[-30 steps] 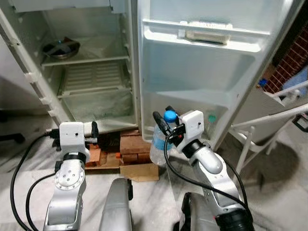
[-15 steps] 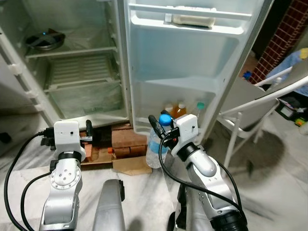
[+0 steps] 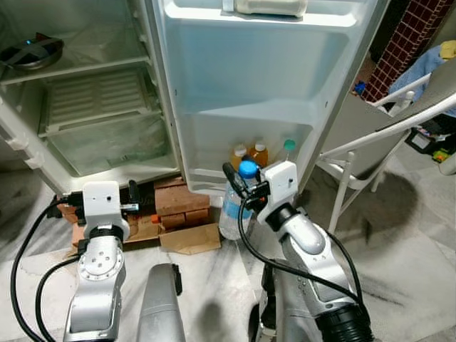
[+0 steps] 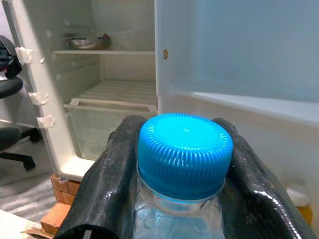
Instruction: Restocking fridge
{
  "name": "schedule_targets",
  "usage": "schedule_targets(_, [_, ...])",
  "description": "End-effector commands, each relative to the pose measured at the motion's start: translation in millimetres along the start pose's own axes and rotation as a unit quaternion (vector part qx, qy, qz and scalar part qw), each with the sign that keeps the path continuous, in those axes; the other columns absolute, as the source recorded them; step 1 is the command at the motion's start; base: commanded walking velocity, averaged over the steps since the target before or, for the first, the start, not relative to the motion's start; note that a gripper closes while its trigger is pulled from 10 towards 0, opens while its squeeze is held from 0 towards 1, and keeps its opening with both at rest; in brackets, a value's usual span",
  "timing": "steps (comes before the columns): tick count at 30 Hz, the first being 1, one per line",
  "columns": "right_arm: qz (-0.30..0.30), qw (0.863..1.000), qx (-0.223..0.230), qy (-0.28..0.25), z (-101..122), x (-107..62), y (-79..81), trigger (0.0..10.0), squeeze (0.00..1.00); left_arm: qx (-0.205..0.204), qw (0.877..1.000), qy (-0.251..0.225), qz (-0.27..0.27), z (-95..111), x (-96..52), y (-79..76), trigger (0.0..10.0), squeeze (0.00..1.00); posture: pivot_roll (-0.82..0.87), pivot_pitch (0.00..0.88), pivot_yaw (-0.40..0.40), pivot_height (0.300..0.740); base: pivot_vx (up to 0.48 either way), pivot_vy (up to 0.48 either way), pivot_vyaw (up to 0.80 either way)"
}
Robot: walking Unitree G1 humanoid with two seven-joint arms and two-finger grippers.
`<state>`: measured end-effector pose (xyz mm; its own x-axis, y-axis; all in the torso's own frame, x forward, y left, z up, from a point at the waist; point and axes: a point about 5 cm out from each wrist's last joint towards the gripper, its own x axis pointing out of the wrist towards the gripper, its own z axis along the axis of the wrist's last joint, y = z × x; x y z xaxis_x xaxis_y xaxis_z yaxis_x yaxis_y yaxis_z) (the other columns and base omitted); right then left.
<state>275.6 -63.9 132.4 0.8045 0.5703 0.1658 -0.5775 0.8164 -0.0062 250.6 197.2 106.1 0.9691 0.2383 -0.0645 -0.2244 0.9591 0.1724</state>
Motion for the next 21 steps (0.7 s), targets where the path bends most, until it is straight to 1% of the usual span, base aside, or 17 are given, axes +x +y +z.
schedule_targets(1, [0.007,1.0,-0.007,-0.029,11.9,3.3,1.8,10.0,0.0,-0.001,1.0,0.003,0.008,-0.6,0.1,3.4,10.0,0.0,0.13,0.092,-0.009,0.571,0.326,0.0,0.0])
schedule_targets(9, [0.026,0.999,-0.018,-0.033,13.1,4.0,5.9,10.0,0.0,-0.003,1.0,0.007,0.01,-1.7,-0.1,2.5,10.0,0.0,0.13,0.087,-0.011,0.571,0.41,0.0,0.0])
schedule_targets(11, [0.029,0.999,-0.015,-0.035,13.8,5.0,7.3,10.0,0.0,-0.003,1.0,0.007,0.011,-1.6,1.0,1.6,10.0,0.0,0.13,0.086,-0.012,0.571,0.307,0.0,0.0])
schedule_targets(21, [0.031,0.999,-0.013,-0.034,13.0,4.6,6.7,10.0,0.0,-0.005,1.0,0.011,0.015,-2.0,1.6,-0.9,10.0,0.0,0.13,0.08,-0.013,0.571,0.0,0.0,0.0])
